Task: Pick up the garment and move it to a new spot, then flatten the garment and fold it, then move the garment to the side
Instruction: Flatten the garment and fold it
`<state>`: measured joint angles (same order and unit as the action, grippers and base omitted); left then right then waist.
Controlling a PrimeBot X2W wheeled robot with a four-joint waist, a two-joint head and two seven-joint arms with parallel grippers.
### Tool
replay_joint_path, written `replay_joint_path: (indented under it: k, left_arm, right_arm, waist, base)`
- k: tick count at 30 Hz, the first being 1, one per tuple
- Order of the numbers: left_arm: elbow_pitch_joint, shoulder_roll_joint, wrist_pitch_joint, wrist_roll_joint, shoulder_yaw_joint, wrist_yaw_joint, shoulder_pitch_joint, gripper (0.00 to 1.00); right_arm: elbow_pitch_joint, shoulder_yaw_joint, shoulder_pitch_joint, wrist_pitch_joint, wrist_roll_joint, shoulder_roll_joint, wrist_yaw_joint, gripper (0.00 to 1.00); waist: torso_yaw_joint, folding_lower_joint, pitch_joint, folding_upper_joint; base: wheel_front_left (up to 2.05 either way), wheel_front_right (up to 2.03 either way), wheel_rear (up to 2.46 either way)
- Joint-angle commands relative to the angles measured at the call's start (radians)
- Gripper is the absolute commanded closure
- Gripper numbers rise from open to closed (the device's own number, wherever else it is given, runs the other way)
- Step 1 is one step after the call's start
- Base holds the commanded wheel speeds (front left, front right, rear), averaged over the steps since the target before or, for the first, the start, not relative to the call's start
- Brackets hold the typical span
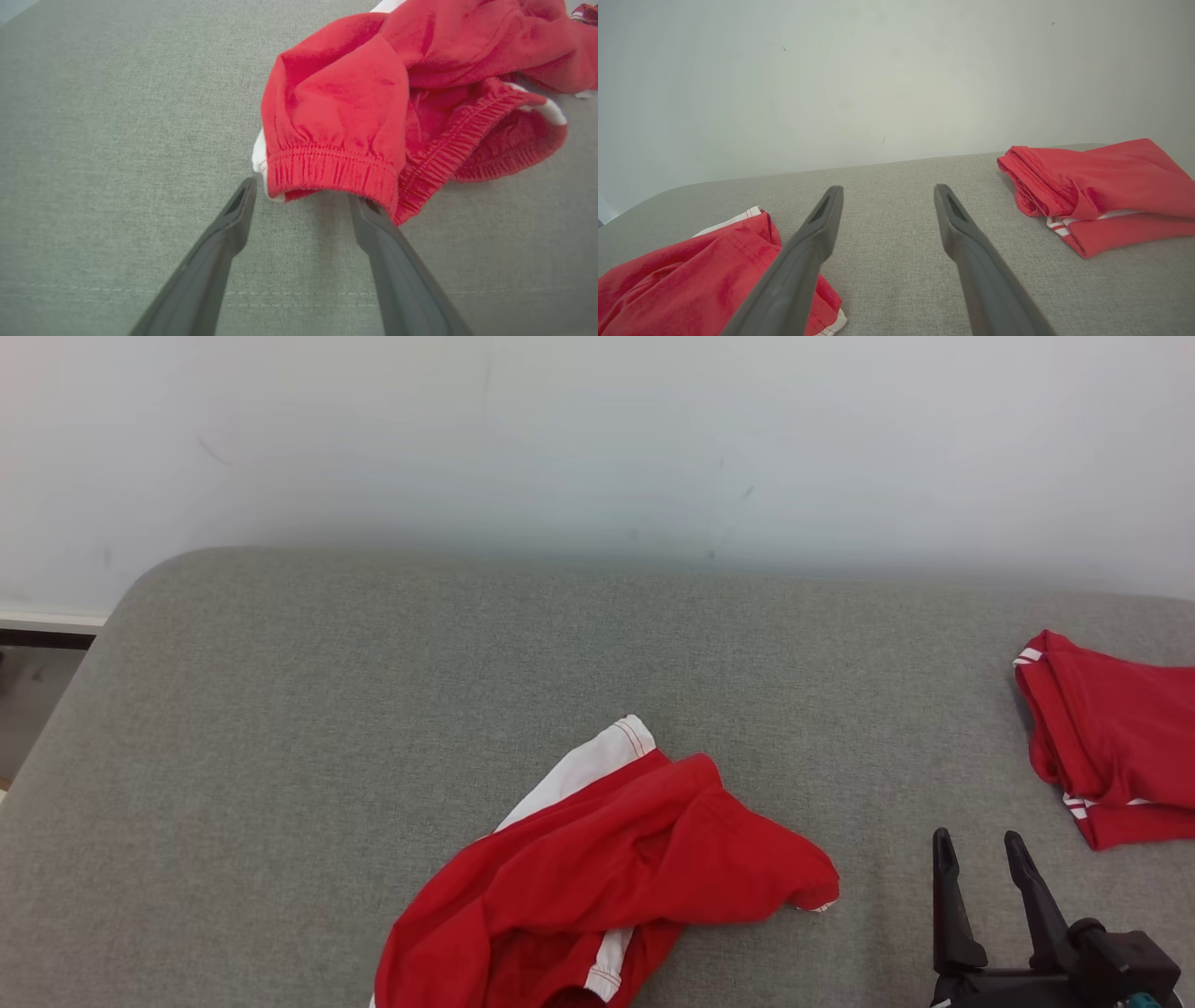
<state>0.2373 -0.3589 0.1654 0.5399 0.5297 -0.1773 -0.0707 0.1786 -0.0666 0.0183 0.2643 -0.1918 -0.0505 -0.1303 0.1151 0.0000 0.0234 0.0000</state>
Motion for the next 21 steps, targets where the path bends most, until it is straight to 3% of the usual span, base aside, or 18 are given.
replay_joint_path:
  k: [1,10,21]
  left_arm:
    - [-0.008,0.005,-0.005,0.003,0.008,-0.001,-0.02,0.0]
    - [-0.061,0.033,-0.04,0.001,0.067,0.002,-0.062,0.0]
    - [-0.091,0.116,-0.074,-0.029,0.155,0.065,0.071,0.0]
  right_arm:
    - [-0.002,-0.004,-0.004,0.0,0.0,0.0,0.0,0.0]
    - [-0.007,-0.014,-0.004,0.0,0.001,0.0,0.0,0.0]
    - [-0.002,0.008,-0.031,0.0,0.009,0.0,0.0,0.0]
  waist:
    - [0.003,0.0,0.0,0.0]
    - [0.021,0.0,0.008,0.0]
    - [-0.019,0.0,0.026,0.0]
  base:
    - [0.0,0.0,0.0]
    - [0.0,0.0,0.0]
    - [0.0,0.0,0.0]
